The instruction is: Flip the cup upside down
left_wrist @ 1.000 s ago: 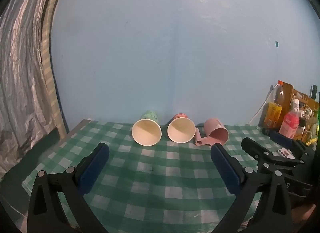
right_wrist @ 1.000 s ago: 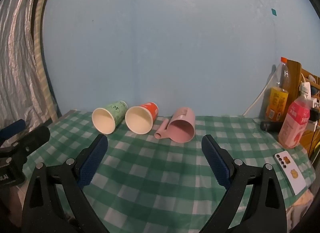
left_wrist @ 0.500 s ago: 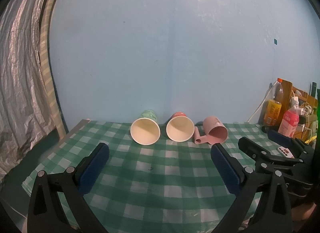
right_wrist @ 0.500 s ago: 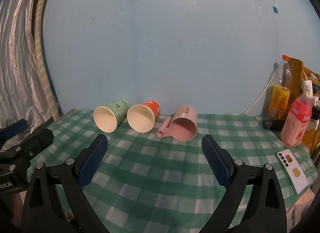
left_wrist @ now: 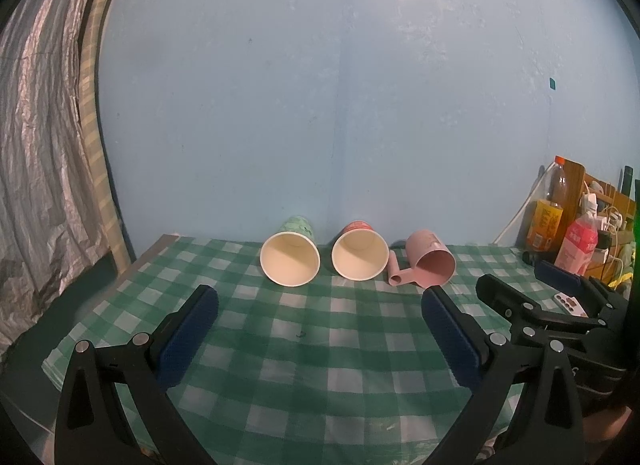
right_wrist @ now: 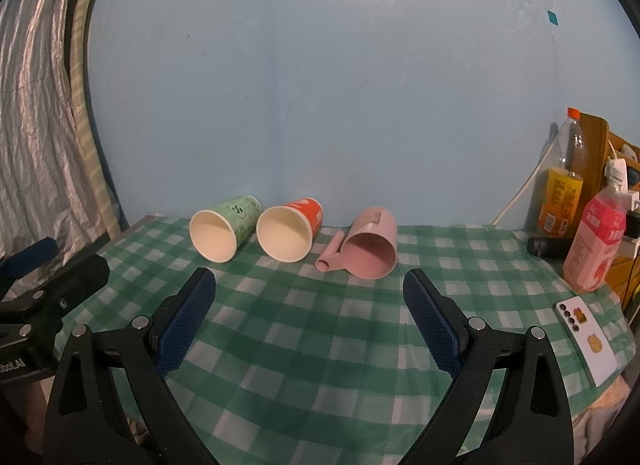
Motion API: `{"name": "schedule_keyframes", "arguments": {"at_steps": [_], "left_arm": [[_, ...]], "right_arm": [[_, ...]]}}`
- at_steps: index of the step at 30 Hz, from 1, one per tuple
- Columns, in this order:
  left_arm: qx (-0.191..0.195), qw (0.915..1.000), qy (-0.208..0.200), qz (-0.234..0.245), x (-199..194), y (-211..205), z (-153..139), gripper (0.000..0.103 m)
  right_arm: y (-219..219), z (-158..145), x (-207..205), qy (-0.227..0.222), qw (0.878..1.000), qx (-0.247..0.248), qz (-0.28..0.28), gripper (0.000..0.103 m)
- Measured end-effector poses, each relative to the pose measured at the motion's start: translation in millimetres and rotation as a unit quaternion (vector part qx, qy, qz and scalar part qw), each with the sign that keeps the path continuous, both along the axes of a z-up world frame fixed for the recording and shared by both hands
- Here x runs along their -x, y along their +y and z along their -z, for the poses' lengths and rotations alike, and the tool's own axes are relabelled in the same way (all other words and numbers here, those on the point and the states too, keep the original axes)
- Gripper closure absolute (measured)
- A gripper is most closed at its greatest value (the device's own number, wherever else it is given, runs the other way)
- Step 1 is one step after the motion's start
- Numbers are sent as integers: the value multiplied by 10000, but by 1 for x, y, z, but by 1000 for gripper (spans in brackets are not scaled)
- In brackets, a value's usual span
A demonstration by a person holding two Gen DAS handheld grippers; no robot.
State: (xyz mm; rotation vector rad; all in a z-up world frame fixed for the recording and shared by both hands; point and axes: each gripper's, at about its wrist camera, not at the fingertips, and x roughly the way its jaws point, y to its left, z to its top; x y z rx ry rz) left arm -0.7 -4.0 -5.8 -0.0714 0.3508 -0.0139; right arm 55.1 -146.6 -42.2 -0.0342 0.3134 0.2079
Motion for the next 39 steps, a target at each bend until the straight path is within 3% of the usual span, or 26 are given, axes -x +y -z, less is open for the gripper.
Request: {"name": "schedule_keyframes", "arguments": {"at_steps": [39], "left_arm": [[26,10000,92,-2,2,0,6,0]], "right_arm": [[4,5,1,124,9999,22,-38,9]]}}
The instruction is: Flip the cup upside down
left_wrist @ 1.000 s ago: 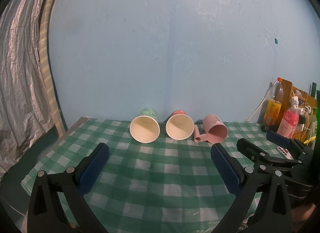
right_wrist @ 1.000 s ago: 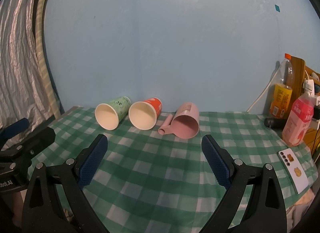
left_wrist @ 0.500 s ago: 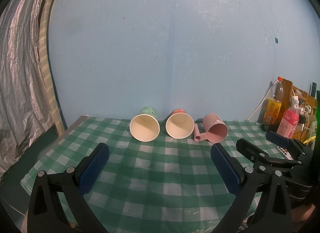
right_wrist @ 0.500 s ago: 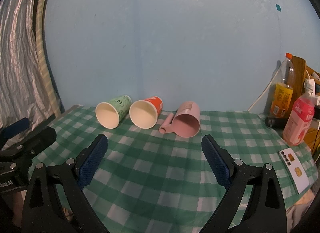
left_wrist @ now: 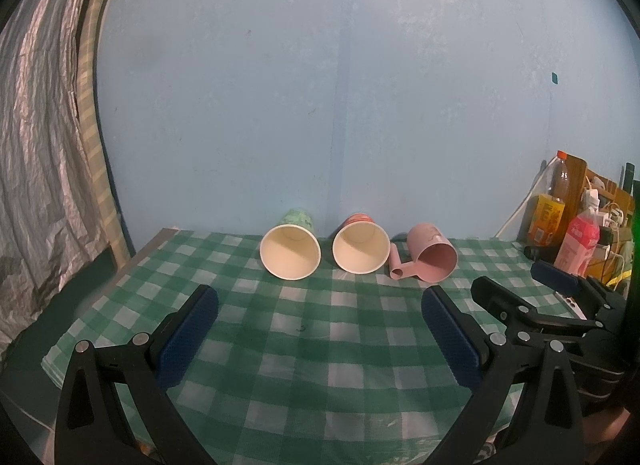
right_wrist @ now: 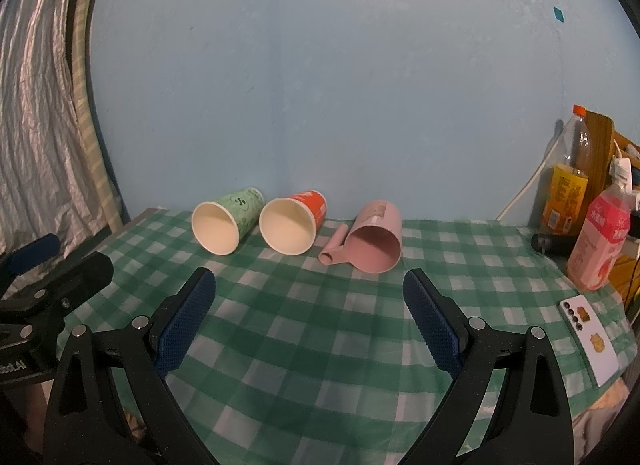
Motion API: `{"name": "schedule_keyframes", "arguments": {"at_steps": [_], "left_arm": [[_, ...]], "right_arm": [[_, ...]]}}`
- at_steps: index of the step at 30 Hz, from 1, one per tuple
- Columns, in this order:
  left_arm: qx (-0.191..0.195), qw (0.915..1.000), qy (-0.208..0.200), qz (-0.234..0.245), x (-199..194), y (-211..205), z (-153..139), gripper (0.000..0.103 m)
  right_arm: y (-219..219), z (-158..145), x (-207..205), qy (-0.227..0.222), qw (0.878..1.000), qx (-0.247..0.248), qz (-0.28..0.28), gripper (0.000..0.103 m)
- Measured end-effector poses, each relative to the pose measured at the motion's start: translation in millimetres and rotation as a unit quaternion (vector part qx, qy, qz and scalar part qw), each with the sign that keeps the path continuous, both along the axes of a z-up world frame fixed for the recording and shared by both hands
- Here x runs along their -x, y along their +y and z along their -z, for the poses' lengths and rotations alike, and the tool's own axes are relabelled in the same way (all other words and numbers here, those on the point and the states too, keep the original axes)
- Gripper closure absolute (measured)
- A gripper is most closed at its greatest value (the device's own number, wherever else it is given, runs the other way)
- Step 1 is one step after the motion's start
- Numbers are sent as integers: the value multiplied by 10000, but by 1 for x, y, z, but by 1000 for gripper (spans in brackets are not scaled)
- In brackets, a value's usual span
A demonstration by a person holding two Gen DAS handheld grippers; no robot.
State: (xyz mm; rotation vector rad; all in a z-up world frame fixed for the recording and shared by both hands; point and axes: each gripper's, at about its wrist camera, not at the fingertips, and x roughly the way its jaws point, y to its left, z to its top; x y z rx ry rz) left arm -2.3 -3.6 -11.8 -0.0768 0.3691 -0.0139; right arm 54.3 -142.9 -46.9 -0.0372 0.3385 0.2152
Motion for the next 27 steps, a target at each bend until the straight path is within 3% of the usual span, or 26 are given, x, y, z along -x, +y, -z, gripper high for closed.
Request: {"name": "schedule_keyframes", "arguments": {"at_steps": [7,17,27], "left_arm": [[66,9998,175,-51,-7,4,2,0],[63,9988,460,-185,-37,14,-17,1],[-250,9964,769,-262,-79,28,-48,0]], "right_arm": [[2,1,-10,116,9999,-23,-52,9],[7,-3,-29,213,9996,-32,-180,9],[4,-14,-74,480,9984,203,-197,9]]}}
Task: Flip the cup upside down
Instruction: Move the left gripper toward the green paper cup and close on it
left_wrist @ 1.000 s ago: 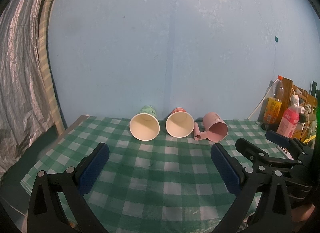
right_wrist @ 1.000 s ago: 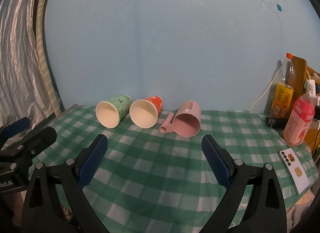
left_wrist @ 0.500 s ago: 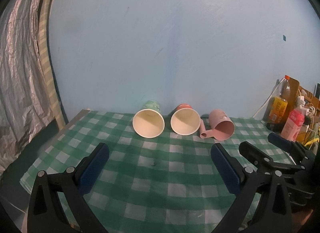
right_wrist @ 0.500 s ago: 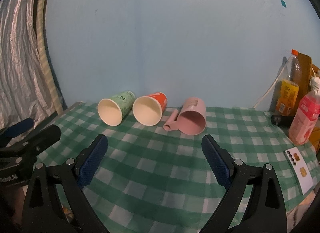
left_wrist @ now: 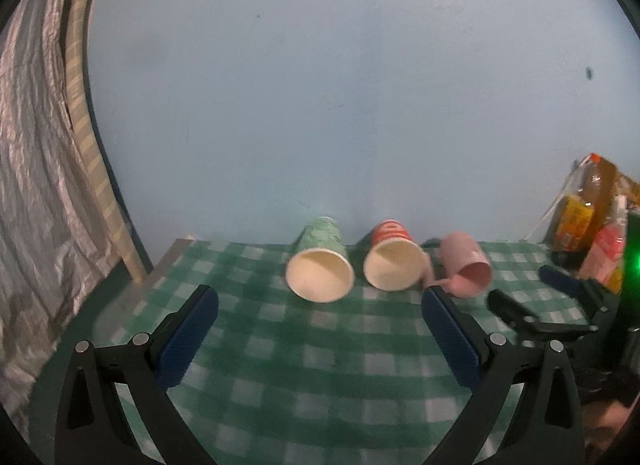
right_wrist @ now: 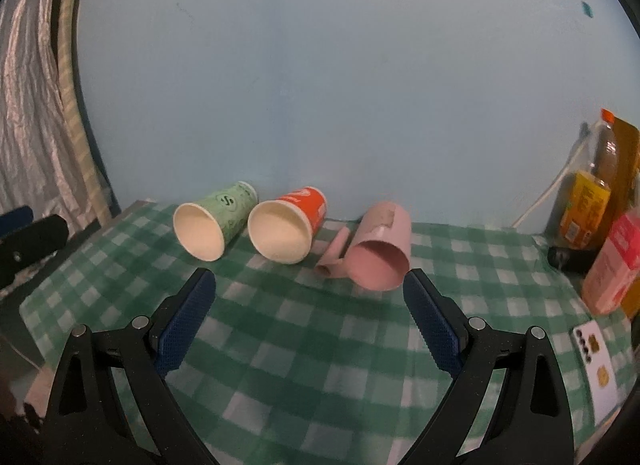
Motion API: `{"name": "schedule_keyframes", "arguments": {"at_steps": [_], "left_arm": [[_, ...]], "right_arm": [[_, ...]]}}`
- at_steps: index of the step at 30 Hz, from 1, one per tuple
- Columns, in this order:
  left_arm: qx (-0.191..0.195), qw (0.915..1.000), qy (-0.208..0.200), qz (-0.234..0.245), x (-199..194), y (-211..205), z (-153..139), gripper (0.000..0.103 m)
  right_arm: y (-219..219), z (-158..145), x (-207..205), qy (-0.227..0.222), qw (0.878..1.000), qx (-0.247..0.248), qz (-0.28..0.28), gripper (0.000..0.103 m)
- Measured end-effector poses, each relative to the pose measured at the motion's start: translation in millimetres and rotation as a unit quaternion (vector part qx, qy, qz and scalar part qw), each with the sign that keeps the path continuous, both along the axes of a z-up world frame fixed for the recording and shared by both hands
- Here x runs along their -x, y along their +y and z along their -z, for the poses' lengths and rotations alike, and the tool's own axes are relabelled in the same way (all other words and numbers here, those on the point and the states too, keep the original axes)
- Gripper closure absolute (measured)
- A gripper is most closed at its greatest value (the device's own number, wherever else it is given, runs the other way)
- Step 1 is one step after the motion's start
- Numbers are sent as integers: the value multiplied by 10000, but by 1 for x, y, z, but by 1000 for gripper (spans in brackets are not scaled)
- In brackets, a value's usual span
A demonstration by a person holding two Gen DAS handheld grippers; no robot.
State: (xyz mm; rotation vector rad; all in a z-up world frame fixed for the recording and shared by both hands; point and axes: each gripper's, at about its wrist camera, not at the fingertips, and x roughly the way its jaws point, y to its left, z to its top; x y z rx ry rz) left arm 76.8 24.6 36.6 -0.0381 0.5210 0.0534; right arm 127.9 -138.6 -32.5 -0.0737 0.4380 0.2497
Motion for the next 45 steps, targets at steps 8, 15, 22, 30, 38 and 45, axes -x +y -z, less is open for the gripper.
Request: {"name": "schedule_keyframes", "arguments": {"at_steps": [8,15,22,30,38,45], "left_arm": [[-350,9940,1024,126,-96,12,7,0],[39,9803,1972,106,-176,20,40,1],[86,9660,2583,55,-229,16,65,1],[-301,9533,3000,199,-274,1,89,1],[119,9340,3567,178,-301,11,112,23],[176,9286,3701,217,-311,24,122,25]], "right_arm": [[4,-26,-63,734,9965,-119,-371,9],[10,-30,-137,1849,9793,-644,-522,9],[11,-17,-190,2690,9540,-1193,-571,9],[11,-5,-214,2934,9468,-1220,-505,9],[13,0,-214,3006,9441,-1277,-457,9],[19,-5,-210,2965,9455,-1249,-507,9]]}}
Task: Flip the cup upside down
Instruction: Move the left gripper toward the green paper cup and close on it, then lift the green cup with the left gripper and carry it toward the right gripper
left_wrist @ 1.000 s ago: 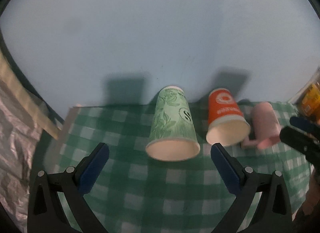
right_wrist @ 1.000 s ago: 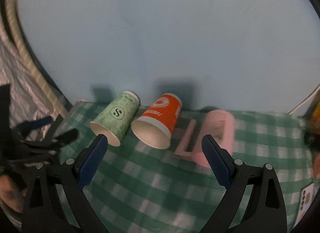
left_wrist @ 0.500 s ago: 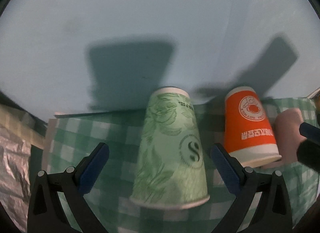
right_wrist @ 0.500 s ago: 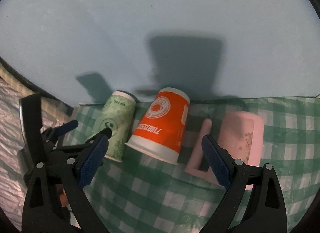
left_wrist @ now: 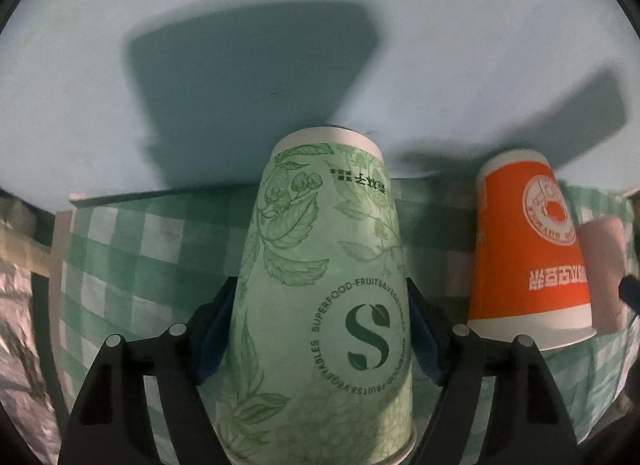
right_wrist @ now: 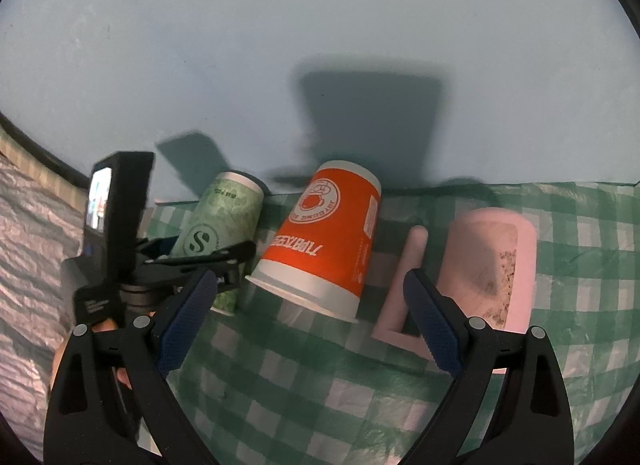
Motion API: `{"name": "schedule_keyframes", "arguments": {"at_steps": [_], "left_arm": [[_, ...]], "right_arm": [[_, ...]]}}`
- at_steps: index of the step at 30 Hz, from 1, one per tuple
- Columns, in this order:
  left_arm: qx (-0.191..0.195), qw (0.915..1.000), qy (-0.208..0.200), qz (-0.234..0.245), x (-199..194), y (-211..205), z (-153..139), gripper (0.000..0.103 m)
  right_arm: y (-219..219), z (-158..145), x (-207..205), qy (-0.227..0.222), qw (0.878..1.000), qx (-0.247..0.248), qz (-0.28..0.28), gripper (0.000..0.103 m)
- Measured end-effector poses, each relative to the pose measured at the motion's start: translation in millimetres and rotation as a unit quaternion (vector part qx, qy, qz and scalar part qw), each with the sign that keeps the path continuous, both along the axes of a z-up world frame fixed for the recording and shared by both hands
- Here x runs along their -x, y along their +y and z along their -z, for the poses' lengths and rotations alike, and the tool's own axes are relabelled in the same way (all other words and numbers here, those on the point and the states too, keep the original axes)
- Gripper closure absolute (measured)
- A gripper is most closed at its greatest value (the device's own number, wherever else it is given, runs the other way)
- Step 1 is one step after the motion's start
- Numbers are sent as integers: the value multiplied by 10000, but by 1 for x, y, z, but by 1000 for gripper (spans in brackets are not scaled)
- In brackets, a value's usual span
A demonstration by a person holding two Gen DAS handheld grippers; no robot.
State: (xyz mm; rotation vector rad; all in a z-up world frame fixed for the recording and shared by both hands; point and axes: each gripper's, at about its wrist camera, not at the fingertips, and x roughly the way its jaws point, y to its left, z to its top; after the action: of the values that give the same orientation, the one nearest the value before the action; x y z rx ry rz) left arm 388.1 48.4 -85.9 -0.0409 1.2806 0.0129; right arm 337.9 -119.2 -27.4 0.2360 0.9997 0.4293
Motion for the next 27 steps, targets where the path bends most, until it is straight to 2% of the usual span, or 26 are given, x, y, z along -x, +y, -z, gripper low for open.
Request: {"name": "schedule_keyframes", "arguments": {"at_steps": [7,17,19,20,24,27], "left_arm": [[165,9996,-229,26,12,14,-11,26],[680,9935,-833,366,63,22,-46,26],[775,9911,-967,477,78,17,-51,26],[775,9902,-1034,532,91,10,-37,26],[866,9858,-1180,822,130,-12,-43,26],[1004,9820,-1223,1032,143,-27,-44,26]], "right_arm": [[-3,2,12,-104,9999,49,-56,9],[-6,7,46,-208,9995,-73,-237,9],[-9,7,57,-254,9993,-132,-251,9],[-12,7,63,-296,9992,-131,-240,9],[-22,5,88,-439,9984,-216,-277,9],[-32,6,105,-490,9980,-282,-276,9]]}}
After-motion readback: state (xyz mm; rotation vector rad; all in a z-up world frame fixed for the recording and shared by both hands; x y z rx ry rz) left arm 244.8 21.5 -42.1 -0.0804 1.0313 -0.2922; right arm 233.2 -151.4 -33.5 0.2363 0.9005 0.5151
